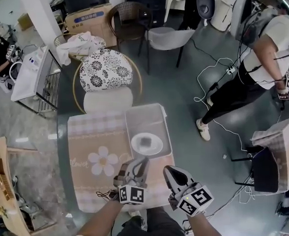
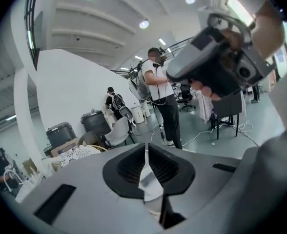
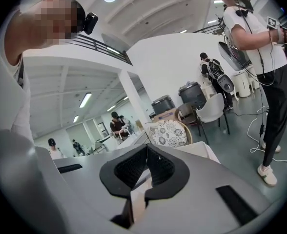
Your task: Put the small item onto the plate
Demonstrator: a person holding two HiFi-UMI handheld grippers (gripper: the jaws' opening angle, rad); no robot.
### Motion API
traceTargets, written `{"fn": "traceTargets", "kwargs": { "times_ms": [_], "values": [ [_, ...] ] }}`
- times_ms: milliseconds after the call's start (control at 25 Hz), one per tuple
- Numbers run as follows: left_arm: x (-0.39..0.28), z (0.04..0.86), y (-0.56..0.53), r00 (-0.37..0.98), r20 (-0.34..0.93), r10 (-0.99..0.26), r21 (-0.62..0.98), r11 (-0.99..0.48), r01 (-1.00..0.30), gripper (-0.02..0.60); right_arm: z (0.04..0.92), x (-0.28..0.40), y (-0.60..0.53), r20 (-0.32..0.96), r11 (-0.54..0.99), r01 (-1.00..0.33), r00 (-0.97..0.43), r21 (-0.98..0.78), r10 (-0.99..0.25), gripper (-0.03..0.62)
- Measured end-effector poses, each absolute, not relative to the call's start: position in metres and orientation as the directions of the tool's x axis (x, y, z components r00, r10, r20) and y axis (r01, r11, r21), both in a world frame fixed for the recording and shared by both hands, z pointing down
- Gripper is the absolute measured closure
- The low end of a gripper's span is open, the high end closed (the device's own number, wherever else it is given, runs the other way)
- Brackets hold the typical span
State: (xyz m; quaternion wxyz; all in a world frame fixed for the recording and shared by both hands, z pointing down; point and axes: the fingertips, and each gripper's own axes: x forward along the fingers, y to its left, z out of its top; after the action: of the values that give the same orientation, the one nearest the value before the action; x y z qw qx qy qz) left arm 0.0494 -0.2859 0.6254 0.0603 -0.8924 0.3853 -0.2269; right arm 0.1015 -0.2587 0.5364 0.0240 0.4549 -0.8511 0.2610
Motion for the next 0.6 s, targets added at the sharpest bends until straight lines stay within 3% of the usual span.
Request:
{"fn": "traceTargets", "kwargs": {
  "times_ms": [600],
  "values": [
    [0.007,0.486,-0.181,0.586,0.289,-0.757,-0.047,-0.623,-0.781,0.577,0.465,0.051,-0.183,0.210,0.521,-0.782,-0.604,-0.343,-0.769,0.580]
  ]
}}
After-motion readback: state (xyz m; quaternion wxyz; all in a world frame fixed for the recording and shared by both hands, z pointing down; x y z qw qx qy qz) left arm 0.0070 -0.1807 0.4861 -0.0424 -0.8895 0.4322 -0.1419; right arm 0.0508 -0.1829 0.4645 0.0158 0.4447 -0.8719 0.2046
